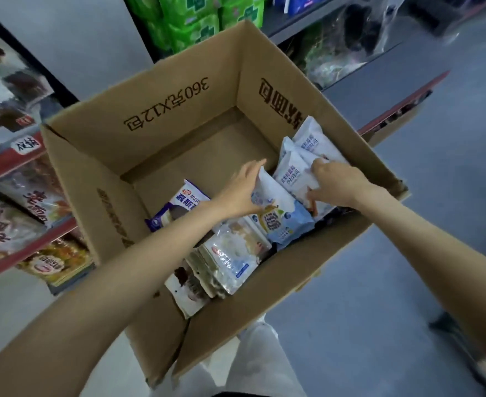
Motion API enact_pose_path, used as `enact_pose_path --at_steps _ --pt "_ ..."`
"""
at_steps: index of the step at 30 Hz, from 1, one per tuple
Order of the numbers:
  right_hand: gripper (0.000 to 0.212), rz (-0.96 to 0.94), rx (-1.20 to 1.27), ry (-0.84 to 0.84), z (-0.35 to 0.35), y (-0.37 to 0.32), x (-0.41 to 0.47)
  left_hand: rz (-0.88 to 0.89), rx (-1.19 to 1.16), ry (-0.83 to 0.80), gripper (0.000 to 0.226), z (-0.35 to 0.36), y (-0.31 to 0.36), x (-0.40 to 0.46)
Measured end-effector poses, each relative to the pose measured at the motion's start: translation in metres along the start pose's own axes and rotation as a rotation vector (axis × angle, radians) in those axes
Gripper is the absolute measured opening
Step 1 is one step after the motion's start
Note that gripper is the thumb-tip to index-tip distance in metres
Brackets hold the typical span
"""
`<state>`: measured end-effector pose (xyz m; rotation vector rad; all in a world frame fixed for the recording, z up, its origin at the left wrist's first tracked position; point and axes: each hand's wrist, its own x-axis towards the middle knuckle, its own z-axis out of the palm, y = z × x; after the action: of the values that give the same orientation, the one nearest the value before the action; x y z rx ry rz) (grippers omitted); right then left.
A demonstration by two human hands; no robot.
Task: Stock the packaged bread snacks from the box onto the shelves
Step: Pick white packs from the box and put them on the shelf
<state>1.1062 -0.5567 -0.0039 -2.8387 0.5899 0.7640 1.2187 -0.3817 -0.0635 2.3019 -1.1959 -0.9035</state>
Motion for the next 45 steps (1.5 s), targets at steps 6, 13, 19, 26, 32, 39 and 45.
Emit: enact_pose_path --at_steps 6,13,19,26,32,39,45 --pt "0.068 -0.055 -0.176 0.009 0.008 -0.010 0.019 -0.040 0.007 0.008 0.091 0.022 -0.012 0.030" --pt "0.060 -0.102 -0.192 0.085 0.018 -0.008 0.026 0.081 -0.078 0.001 0.042 0.013 -0.032 0.026" --pt "0.054 -0.140 0.044 0.155 0.017 -0.003 0.025 0.116 -0.083 0.016 0.038 -0.004 -0.033 0.000" --pt "0.037 -0.160 0.581 0.342 -0.016 0.008 0.006 -0.088 -0.369 0.355 0.038 -0.060 -0.034 -0.065" --pt "0.025 -0.270 1.113 0.278 -0.056 -0.019 -0.015 -0.228 -0.923 0.901 0.058 -0.106 -0.035 -0.133" --pt "0.023 -0.548 1.154 0.249 -0.106 -0.093 -0.025 -0.170 -1.062 1.206 0.043 -0.151 -0.033 -0.214" --pt "0.026 -0.706 1.156 0.261 -0.133 -0.183 -0.035 -0.339 -0.734 1.383 0.077 -0.184 -0.065 -0.290"
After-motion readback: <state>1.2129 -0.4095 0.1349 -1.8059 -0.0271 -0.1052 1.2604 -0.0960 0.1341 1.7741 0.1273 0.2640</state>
